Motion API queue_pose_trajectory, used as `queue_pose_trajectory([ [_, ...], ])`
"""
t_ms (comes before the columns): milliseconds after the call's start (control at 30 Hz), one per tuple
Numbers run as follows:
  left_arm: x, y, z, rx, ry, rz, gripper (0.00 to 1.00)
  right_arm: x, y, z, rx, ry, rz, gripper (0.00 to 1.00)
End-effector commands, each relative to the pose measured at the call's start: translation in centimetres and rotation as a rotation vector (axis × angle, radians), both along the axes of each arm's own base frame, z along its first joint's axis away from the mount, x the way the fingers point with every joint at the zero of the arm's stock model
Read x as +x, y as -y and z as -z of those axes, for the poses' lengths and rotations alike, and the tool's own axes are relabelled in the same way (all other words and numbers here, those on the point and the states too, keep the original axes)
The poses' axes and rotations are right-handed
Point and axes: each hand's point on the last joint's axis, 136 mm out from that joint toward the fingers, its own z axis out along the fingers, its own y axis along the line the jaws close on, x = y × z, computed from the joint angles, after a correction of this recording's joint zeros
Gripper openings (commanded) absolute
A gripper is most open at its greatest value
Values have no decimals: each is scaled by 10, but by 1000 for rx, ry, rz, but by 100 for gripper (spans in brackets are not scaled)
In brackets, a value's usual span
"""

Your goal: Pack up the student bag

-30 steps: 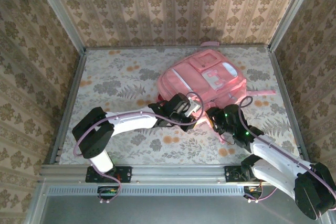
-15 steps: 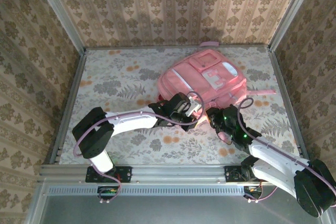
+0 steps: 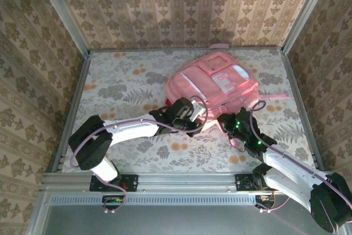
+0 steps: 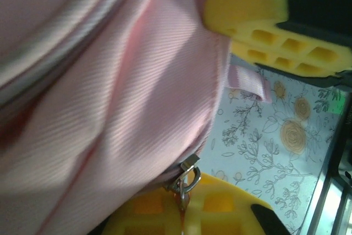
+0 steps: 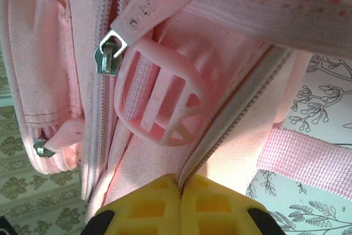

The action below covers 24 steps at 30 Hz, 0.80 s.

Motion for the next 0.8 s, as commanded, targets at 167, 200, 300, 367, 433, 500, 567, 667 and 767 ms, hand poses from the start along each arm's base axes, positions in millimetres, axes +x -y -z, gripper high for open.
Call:
queue_pose_trajectory([
  [167,22,-41,-5,2,-1,-99,0,3,19,5,-140,-31,3,0],
  [200,24,-45,-5,4,-6,-108,0,4,20,5,-154,-36,-8,0],
  [300,29,-58,0,11,-28,-146,0,5,22,5,-192,-49,-39,0],
  [367,31,-67,5,17,-44,-171,0,5,24,6,-209,-55,-52,0],
  [433,32,-78,8,29,-50,-194,0,7,26,7,-221,-58,-66,0],
  [500,36,-90,10,42,-53,-226,0,8,27,7,-240,-61,-89,0],
  [567,41,-102,10,53,-52,-261,0,10,26,6,-275,-61,-128,0],
  [667,41,-112,6,42,-47,-281,0,17,18,-1,-337,-34,-215,0],
  [767,33,-114,5,32,-47,-274,0,28,4,-8,-372,-12,-315,0],
])
